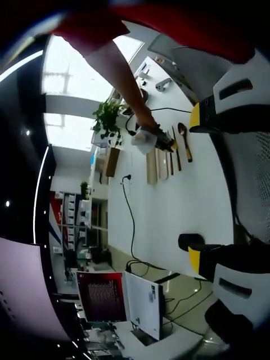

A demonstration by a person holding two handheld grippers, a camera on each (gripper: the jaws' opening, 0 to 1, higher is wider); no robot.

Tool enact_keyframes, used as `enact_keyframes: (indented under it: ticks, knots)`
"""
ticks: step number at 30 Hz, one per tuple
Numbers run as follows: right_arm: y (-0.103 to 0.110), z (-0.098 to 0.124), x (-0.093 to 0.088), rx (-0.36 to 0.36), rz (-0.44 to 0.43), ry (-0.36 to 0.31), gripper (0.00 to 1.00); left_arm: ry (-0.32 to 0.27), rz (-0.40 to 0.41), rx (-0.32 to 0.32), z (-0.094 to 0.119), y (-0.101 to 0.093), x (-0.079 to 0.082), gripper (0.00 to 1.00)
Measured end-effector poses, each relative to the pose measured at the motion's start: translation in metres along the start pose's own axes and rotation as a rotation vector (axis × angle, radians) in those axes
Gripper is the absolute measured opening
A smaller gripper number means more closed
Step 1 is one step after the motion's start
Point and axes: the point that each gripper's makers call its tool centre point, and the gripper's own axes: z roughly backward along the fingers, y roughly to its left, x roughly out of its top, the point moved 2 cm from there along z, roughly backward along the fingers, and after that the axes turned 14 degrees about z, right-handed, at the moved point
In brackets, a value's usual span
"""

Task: Arrange the utensils inside the cutlery case until each visible utensil rests in its matching compartment.

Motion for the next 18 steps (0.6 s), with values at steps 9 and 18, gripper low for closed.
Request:
enact_keyframes:
  ticks: [9, 18]
  knots:
    - [0.0072, -0.0028, 0.0030, 0.017, 0.036, 0.003, 0.10, -0.004, 0.000, 0.005, 0.0009, 0.0008, 0.0000, 0.82]
    - [0.0066, -0.0054, 0.0050, 0.021, 0.111, 0.025, 0.01, -0.005, -0.006, 0.004, 0.0024, -0.0003, 0.0000, 0.82]
